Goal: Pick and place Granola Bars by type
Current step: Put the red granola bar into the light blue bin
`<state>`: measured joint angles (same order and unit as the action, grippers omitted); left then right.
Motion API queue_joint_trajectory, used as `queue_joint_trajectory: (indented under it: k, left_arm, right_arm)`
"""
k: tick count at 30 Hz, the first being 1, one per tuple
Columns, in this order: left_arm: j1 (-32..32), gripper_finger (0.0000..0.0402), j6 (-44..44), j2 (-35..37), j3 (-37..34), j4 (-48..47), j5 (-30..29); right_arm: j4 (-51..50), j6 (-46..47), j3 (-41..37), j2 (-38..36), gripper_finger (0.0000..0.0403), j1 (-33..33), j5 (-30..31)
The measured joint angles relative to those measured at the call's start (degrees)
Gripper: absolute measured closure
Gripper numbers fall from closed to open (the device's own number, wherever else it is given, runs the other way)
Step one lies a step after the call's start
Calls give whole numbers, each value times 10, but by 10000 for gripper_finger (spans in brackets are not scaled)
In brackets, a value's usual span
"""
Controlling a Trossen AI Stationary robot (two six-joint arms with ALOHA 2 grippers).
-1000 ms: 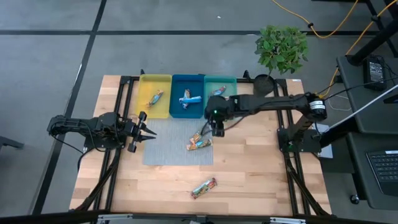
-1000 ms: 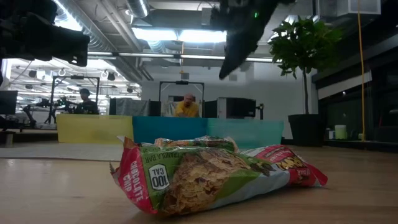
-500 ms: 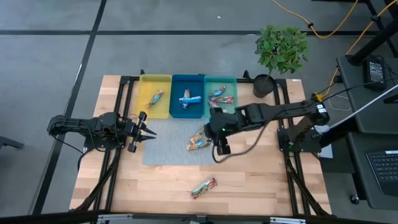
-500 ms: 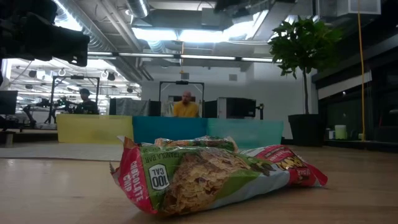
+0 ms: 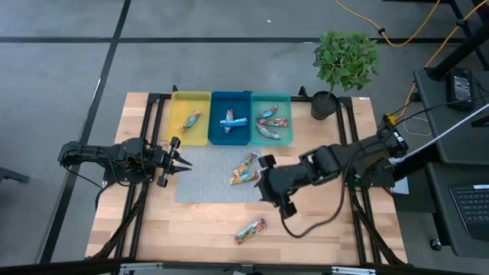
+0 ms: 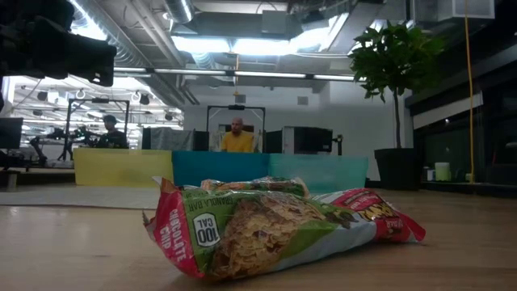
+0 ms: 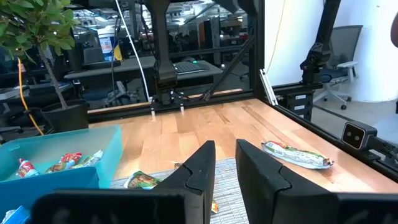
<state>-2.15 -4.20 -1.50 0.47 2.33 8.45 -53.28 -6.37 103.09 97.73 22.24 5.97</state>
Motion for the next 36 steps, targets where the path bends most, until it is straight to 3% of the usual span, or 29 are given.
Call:
queue_joint_trajectory:
  k: [13,20,29,36]
  left_arm:
    - [0,345,0,0,0,0,0]
    - [0,340,0,0,0,0,0]
    - [0,343,0,0,0,0,0]
    - [0,344,0,0,0,0,0]
  right_arm:
    - [46,-31,0,57,199,57,30]
    - [42,-36,-1,103,199,58,30]
    - [42,-108,-1,153,199,58,35]
    - [42,-101,-1,192,199,58,35]
